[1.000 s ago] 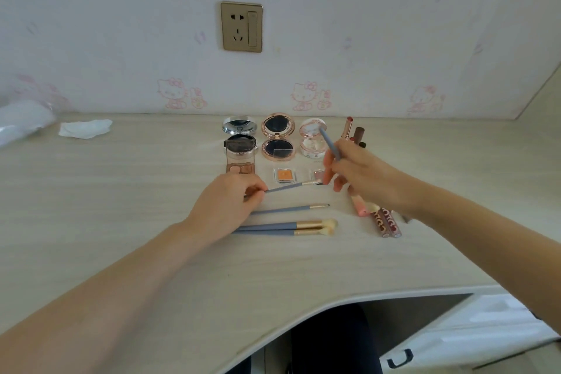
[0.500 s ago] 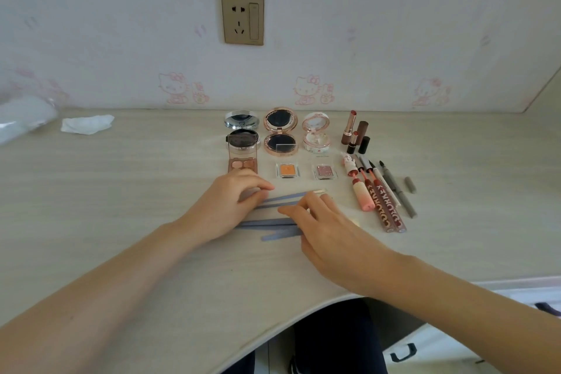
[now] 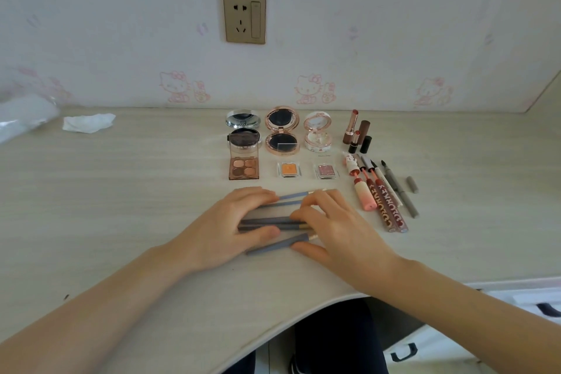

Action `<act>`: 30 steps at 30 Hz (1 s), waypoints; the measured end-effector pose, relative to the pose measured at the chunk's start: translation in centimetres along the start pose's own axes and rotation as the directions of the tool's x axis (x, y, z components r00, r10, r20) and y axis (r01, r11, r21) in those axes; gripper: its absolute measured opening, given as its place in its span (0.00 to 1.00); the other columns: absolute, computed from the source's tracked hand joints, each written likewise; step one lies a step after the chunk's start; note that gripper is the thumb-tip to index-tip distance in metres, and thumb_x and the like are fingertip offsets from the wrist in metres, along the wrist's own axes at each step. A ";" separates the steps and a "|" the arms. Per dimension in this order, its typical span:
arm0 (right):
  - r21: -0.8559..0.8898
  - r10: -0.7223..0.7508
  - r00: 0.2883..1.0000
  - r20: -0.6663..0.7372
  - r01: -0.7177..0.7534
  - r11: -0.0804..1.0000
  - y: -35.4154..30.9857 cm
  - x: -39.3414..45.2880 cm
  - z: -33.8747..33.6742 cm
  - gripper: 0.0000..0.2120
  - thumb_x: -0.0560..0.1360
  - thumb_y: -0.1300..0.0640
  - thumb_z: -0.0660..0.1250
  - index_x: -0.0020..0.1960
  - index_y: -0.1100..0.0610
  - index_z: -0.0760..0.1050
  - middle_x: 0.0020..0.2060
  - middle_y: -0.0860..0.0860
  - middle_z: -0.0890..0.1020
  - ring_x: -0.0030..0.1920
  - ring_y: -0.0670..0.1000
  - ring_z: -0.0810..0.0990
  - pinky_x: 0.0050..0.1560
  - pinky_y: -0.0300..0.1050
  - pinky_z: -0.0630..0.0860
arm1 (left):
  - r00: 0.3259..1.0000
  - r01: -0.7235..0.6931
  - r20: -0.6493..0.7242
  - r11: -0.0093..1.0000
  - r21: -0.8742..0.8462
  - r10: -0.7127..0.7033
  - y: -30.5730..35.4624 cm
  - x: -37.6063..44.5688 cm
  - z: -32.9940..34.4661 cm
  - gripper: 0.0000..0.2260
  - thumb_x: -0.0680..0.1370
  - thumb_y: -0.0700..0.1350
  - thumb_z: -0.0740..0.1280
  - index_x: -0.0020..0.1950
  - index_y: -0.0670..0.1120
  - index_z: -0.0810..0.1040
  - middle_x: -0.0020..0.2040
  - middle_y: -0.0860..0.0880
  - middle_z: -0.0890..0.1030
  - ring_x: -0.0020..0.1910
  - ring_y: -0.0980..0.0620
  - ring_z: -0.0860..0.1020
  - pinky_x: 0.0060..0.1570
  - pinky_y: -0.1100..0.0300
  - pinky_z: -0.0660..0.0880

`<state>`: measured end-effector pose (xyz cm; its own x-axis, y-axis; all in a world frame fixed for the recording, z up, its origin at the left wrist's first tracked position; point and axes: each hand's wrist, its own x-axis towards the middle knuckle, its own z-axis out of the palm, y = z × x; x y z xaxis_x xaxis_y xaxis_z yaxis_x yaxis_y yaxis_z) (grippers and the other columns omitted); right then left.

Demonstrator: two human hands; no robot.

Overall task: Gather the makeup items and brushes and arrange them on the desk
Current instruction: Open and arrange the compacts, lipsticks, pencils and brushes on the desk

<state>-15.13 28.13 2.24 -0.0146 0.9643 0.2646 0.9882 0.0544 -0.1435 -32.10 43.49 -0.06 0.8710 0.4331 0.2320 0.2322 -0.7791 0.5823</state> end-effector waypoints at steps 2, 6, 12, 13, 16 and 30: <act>0.007 0.019 0.999 -0.026 -0.018 1.000 0.4 -0.5 0.0 0.16 0.73 0.49 0.70 0.57 0.57 0.78 0.55 0.53 0.75 0.57 0.55 0.74 0.55 0.49 0.74 | 0.999 -0.028 0.026 0.998 0.058 0.027 0.2 -0.3 0.1 0.31 0.72 0.67 0.62 0.71 0.55 0.68 0.69 0.63 0.66 0.71 0.69 0.57 0.69 0.74 0.52; 0.029 0.092 0.994 -0.058 -0.090 0.995 1.0 -0.8 0.5 0.14 0.74 0.50 0.68 0.56 0.56 0.77 0.57 0.52 0.74 0.59 0.53 0.73 0.59 0.49 0.73 | 0.996 -0.076 0.058 0.984 0.164 0.068 0.5 -0.4 0.4 0.25 0.77 0.59 0.64 0.73 0.56 0.65 0.71 0.64 0.63 0.73 0.69 0.51 0.69 0.75 0.47; -0.015 0.128 0.986 -0.104 -0.130 0.991 1.7 0.4 1.1 0.12 0.74 0.53 0.68 0.54 0.57 0.77 0.58 0.53 0.75 0.60 0.54 0.74 0.59 0.45 0.70 | 0.998 -0.057 0.033 0.973 0.225 0.051 0.6 0.4 0.8 0.18 0.82 0.44 0.60 0.72 0.52 0.68 0.73 0.58 0.65 0.74 0.63 0.56 0.68 0.77 0.46; -0.021 0.127 0.987 -0.099 -0.130 0.991 1.9 0.6 1.3 0.13 0.75 0.52 0.67 0.57 0.57 0.76 0.60 0.53 0.74 0.62 0.55 0.73 0.62 0.45 0.68 | 0.998 -0.054 0.027 0.967 0.249 0.048 0.5 0.6 0.9 0.19 0.82 0.41 0.59 0.73 0.51 0.68 0.73 0.57 0.65 0.74 0.61 0.57 0.67 0.78 0.45; -0.048 0.125 0.992 -0.003 -0.125 0.991 2.4 1.1 1.8 0.22 0.79 0.50 0.60 0.71 0.56 0.65 0.71 0.53 0.66 0.74 0.53 0.60 0.73 0.46 0.58 | 0.999 -0.027 0.027 0.957 0.287 0.020 0.5 0.9 1.1 0.22 0.81 0.36 0.56 0.74 0.49 0.65 0.75 0.55 0.63 0.75 0.59 0.57 0.65 0.80 0.42; -0.095 0.090 0.954 0.286 -0.065 0.993 3.9 1.9 2.1 0.28 0.82 0.43 0.44 0.78 0.50 0.40 0.78 0.47 0.45 0.77 0.49 0.38 0.77 0.49 0.42 | 0.962 -0.023 0.249 0.874 0.486 -0.114 0.8 -1.0 1.1 0.37 0.73 0.72 0.39 0.76 0.54 0.33 0.74 0.62 0.31 0.70 0.64 0.27 0.71 0.59 0.31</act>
<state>-11.60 30.75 0.23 0.0309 0.9990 -0.0329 0.9971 -0.0331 -0.0690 -32.34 41.95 -0.74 0.9191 0.3922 -0.0375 0.3938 -0.9107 0.1247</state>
